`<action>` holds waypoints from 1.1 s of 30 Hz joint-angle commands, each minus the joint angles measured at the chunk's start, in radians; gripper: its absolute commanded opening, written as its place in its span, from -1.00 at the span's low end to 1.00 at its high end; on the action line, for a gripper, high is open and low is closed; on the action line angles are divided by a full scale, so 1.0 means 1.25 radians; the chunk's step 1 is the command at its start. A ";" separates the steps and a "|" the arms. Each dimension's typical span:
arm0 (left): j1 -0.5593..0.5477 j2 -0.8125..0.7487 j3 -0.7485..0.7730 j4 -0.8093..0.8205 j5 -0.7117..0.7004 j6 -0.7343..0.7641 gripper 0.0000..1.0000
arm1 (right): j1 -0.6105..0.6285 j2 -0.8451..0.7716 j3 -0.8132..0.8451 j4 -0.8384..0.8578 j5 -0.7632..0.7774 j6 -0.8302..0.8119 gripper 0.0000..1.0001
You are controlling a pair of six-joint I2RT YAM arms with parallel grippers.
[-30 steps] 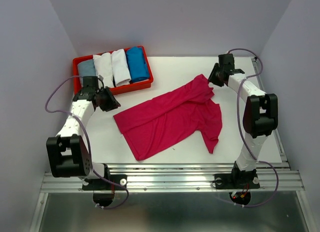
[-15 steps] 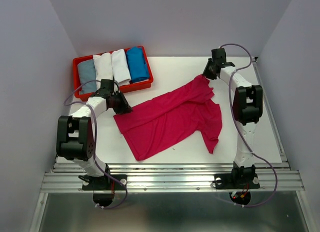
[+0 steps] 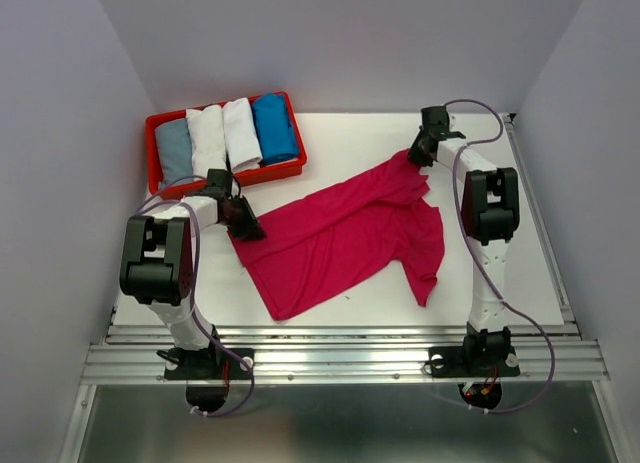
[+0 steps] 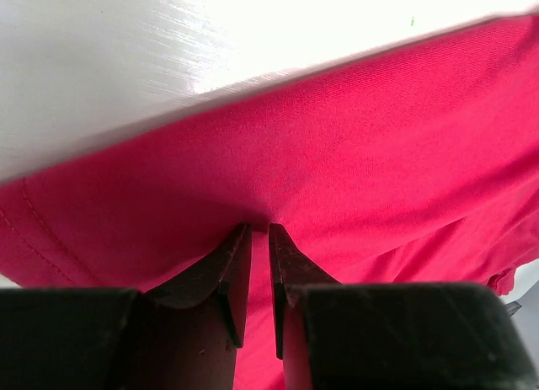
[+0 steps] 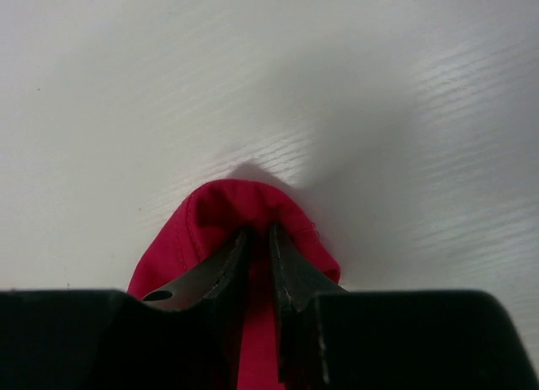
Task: Roll the t-shirts
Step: Fold the T-shirt at the center of the board.
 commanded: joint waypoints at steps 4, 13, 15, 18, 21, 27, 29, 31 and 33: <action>-0.001 0.023 -0.016 -0.002 -0.029 0.018 -0.47 | -0.041 -0.073 -0.162 -0.017 0.136 0.063 -0.56; -0.001 0.025 0.005 -0.013 -0.020 0.033 -0.47 | -0.041 -0.162 -0.272 0.034 0.166 0.073 -0.54; 0.001 0.019 0.014 -0.020 -0.024 0.038 -0.47 | -0.041 -0.159 -0.258 0.032 0.170 0.062 -0.51; -0.001 0.014 0.021 -0.029 -0.025 0.050 -0.47 | -0.065 -0.148 -0.233 0.032 0.169 0.056 -0.48; -0.002 0.020 0.035 -0.037 -0.018 0.065 -0.46 | -0.091 -0.098 -0.160 0.020 0.113 0.033 -0.43; -0.004 0.002 0.078 -0.063 -0.020 0.082 -0.46 | -0.099 -0.156 -0.134 0.008 0.048 0.003 -0.33; -0.004 -0.010 0.096 -0.077 -0.022 0.088 -0.45 | -0.099 -0.222 -0.175 0.007 0.037 -0.003 -0.23; -0.003 -0.023 0.106 -0.085 -0.022 0.096 -0.45 | -0.099 -0.273 -0.234 0.008 0.044 -0.009 -0.03; -0.005 -0.032 0.118 -0.094 -0.022 0.098 -0.45 | -0.099 -0.345 -0.278 0.009 0.073 -0.014 0.18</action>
